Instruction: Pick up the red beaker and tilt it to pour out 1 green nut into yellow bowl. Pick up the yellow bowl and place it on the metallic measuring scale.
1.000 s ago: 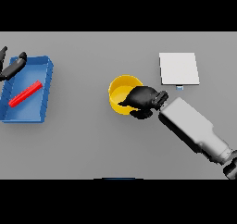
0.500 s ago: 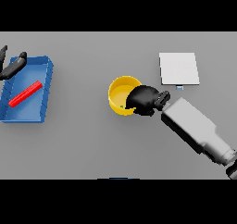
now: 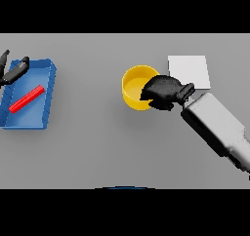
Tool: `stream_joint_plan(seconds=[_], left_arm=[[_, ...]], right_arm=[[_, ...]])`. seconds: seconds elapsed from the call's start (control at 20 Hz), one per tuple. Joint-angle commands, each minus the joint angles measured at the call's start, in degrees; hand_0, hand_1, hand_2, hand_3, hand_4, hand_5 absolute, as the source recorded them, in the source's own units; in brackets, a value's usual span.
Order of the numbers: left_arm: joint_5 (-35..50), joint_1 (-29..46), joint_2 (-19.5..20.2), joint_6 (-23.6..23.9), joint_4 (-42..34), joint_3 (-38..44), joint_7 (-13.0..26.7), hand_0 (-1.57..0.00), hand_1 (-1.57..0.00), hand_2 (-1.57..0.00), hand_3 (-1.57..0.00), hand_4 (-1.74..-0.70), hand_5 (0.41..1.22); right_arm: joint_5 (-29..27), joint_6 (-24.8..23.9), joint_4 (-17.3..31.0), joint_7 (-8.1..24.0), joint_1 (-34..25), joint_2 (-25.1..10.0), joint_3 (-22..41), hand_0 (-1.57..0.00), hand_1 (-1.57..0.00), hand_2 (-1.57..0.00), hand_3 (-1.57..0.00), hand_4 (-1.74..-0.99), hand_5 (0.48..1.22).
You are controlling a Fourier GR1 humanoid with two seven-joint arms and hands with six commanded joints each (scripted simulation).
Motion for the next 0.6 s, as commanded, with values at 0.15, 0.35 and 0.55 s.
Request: stream_joint_plan(seconds=[0.15,0.35,0.55], left_arm=[[0.0,0.7,0.6,0.2,-1.0,0.0,-0.3,0.0,0.0,0.0,0.0,-0.72,0.686],[0.1,0.2,0.9,0.5,-1.2,0.3,0.3,0.0,0.0,0.0,0.0,-0.72,0.698],[0.3,0.6,0.8,0.8,-1.5,0.3,0.7,0.0,0.0,0.0,0.0,-0.73,0.719]], right_arm=[[0.1,-0.5,-2.4,1.9,0.7,-2.3,-2.5,-1.57,-1.57,-1.5,-1.16,-1.74,1.22],[0.4,-1.6,-3.3,2.1,1.2,-4.2,-4.2,-1.56,-1.57,-1.51,-1.15,-1.741,1.22],[1.1,-5.6,2.0,1.2,-0.1,-5.2,-6.3,-1.57,-1.57,-1.54,-1.15,-1.741,1.221]])
